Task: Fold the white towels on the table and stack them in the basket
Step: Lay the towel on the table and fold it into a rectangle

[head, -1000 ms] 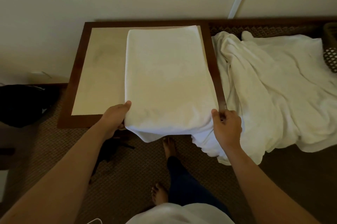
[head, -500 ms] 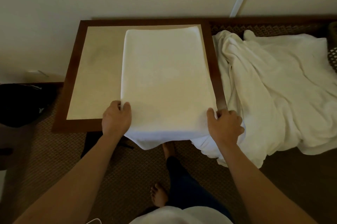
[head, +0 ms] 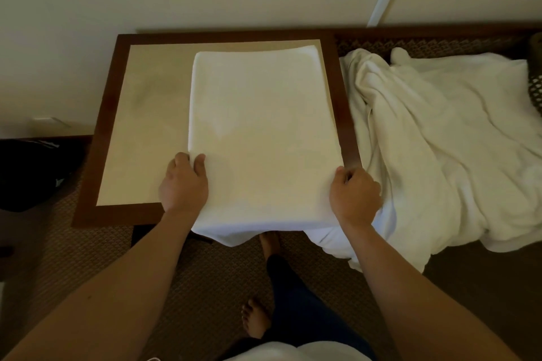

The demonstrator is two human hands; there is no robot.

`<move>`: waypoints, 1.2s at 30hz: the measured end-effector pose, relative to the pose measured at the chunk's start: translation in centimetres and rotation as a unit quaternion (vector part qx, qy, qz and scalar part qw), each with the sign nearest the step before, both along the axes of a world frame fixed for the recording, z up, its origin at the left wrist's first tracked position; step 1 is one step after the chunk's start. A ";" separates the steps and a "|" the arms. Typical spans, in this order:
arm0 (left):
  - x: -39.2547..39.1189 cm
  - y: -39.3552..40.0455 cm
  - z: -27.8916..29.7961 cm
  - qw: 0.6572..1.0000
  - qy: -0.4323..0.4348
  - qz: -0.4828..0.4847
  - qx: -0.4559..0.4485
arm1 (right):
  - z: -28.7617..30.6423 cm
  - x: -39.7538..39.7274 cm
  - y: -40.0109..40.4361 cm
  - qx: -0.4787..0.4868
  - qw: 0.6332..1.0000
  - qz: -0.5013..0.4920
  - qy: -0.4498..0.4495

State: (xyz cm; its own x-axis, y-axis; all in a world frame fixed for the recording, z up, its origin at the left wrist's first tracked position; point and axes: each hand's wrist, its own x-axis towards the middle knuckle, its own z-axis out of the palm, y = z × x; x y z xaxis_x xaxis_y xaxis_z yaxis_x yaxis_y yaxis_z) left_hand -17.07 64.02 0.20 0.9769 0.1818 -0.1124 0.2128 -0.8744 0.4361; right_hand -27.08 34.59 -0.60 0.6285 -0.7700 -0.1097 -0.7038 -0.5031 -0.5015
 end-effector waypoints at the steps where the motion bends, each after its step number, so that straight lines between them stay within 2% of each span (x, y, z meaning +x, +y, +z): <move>1: 0.0 -0.1 0.0 1.000 0.008 0.008 0.001 | 0.2 0.4 -0.2 0.004 1.000 0.002 0.012; 5: 0.7 -0.3 0.2 0.998 0.026 0.037 -0.037 | 1.2 2.3 -0.6 -0.024 0.997 0.051 0.051; 7: 0.7 -0.1 0.1 0.998 0.012 0.035 -0.046 | 1.3 3.1 -0.7 -0.040 0.995 0.085 0.026; 10: 0.3 0.6 -0.5 1.000 -0.025 0.018 -0.004 | 0.3 2.9 -1.3 -0.108 0.988 0.103 -0.048; 15: 0.4 0.4 -0.6 0.999 -0.031 0.010 0.025 | -0.5 2.4 -0.2 -0.120 0.991 0.059 0.000; 18: 0.2 0.4 0.0 0.993 -0.084 -0.002 0.084 | 0.7 3.4 0.7 -0.163 0.985 0.046 -0.025; 19: 0.0 -0.3 0.2 0.989 -0.100 -0.047 0.097 | 1.2 3.8 1.6 -0.150 0.984 0.089 -0.039; 21: -0.7 -2.7 0.1 0.969 -0.080 -0.202 0.117 | 1.4 4.3 4.2 -0.112 0.955 0.271 -0.034; 23: -1.0 -4.4 -1.1 0.940 -0.016 -0.315 0.133 | 0.3 4.1 5.9 -0.106 0.906 0.409 0.035; 24: -0.8 -4.3 -1.6 0.936 0.014 -0.322 0.139 | -0.2 4.0 5.6 -0.109 0.897 0.422 0.073; 26: 0.0 -2.7 -2.4 0.949 0.049 -0.272 0.152 | -1.1 3.6 3.1 -0.111 0.907 0.384 0.134; 30: 1.1 1.1 -1.9 0.971 0.110 -0.139 0.159 | -0.7 2.3 -2.5 -0.067 0.945 0.248 0.205; 32: 0.8 1.2 -1.2 0.980 0.104 -0.066 0.155 | -0.3 1.9 -3.1 -0.065 0.955 0.189 0.217; 34: -0.9 -0.2 -0.4 0.980 0.054 -0.083 0.170 | 0.2 1.4 -1.3 -0.097 0.969 0.159 0.164; 36: -3.7 -2.2 -0.5 0.964 0.006 -0.211 0.161 | 0.3 0.1 2.3 -0.124 0.959 0.243 0.074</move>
